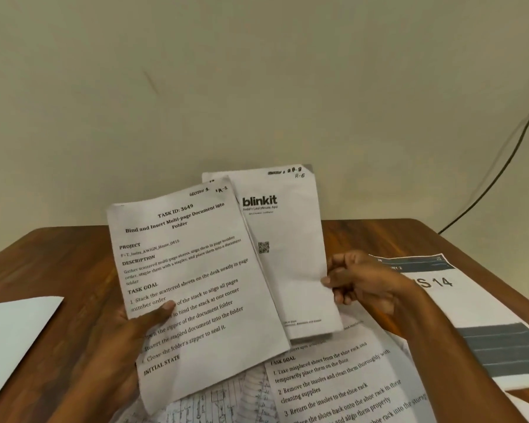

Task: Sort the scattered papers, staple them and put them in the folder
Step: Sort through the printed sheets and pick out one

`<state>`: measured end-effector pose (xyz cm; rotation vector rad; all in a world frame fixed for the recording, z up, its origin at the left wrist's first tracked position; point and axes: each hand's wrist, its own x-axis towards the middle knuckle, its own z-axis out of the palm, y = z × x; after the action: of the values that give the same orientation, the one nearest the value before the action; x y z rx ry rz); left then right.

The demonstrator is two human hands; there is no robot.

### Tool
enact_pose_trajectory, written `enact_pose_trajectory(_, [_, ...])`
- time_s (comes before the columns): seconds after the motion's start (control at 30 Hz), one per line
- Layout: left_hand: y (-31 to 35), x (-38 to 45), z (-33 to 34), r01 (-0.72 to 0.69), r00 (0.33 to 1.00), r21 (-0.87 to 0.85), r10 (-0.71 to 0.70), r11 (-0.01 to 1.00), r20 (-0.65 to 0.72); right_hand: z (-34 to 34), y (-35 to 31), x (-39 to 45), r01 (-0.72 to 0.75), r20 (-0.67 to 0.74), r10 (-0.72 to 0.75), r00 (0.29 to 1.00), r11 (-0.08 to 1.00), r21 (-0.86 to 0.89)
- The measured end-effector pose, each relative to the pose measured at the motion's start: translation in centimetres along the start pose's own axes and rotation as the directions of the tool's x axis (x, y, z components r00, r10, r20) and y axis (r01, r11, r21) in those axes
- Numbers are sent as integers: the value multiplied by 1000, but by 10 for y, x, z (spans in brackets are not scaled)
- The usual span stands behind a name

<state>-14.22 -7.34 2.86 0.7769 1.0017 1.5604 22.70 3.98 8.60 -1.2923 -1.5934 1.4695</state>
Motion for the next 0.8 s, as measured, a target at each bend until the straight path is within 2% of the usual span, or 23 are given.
enact_pose_trajectory(0.13, [1, -3, 5, 33, 999, -8, -33, 999, 13, 1, 5, 1, -11, 100, 16, 995, 999, -49])
enact_pose_trajectory(0.33, [3, -10, 11, 111, 992, -4, -110, 994, 62, 3, 6, -1, -8, 174, 22, 984, 997, -77])
enact_pose_trajectory(0.53, [2, -11, 15, 123, 991, 3, -123, 992, 61, 1, 7, 1, 13, 277, 44, 960, 979, -203])
enact_pose_trajectory(0.6, [2, -12, 15, 120, 990, 17, -121, 993, 72, 5, 5, 1, 48, 309, 9, 951, 983, -178])
enact_pose_trajectory(0.67, [2, -13, 15, 110, 989, 41, -114, 993, 92, 18, -2, 0, 112, 213, -92, 973, 990, -86])
enact_pose_trajectory(0.73, [3, -14, 16, 112, 985, 84, -122, 990, 120, 35, -9, 4, 206, -23, -205, 979, 977, 59])
enact_pose_trajectory(0.8, [5, -16, 18, 120, 982, 119, -135, 986, 130, 49, -15, 13, 314, -258, -262, 930, 931, 186])
